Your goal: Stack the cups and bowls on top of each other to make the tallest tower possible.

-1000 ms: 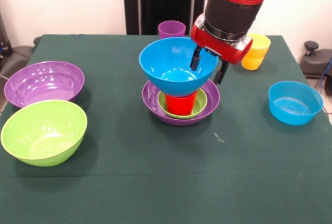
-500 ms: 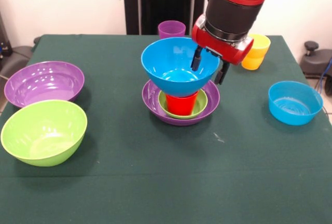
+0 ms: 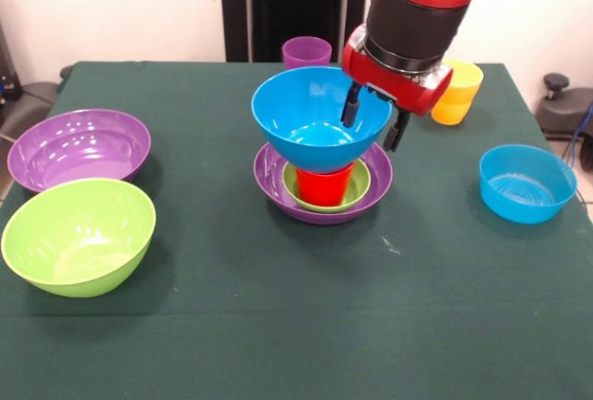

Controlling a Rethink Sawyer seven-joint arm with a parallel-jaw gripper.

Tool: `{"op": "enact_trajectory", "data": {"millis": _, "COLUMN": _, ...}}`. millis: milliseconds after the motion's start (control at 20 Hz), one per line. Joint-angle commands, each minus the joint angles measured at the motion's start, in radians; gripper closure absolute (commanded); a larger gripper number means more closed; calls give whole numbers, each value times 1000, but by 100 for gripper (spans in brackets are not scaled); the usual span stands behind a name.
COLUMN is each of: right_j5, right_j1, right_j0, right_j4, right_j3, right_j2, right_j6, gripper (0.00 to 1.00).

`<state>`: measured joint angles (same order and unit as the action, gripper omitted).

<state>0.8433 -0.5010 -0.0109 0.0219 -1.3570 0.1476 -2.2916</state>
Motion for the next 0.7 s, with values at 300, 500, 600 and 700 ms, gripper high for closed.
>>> {"op": "enact_trajectory", "data": {"millis": 300, "right_j5": 195, "right_j1": 21, "right_j0": -34, "right_j4": 16, "right_j3": 125, "right_j2": -124, "right_j6": 88, "gripper": 0}}
{"op": "enact_trajectory", "data": {"millis": 500, "right_j5": 224, "right_j1": 19, "right_j0": -40, "right_j4": 18, "right_j3": 148, "right_j2": -131, "right_j6": 98, "gripper": 0}}
{"op": "enact_trajectory", "data": {"millis": 600, "right_j5": 214, "right_j1": 20, "right_j0": -41, "right_j4": 18, "right_j3": 142, "right_j2": -134, "right_j6": 94, "gripper": 0}}
{"op": "enact_trajectory", "data": {"millis": 700, "right_j5": 211, "right_j1": 20, "right_j0": -42, "right_j4": 18, "right_j3": 139, "right_j2": -137, "right_j6": 92, "gripper": 0}}
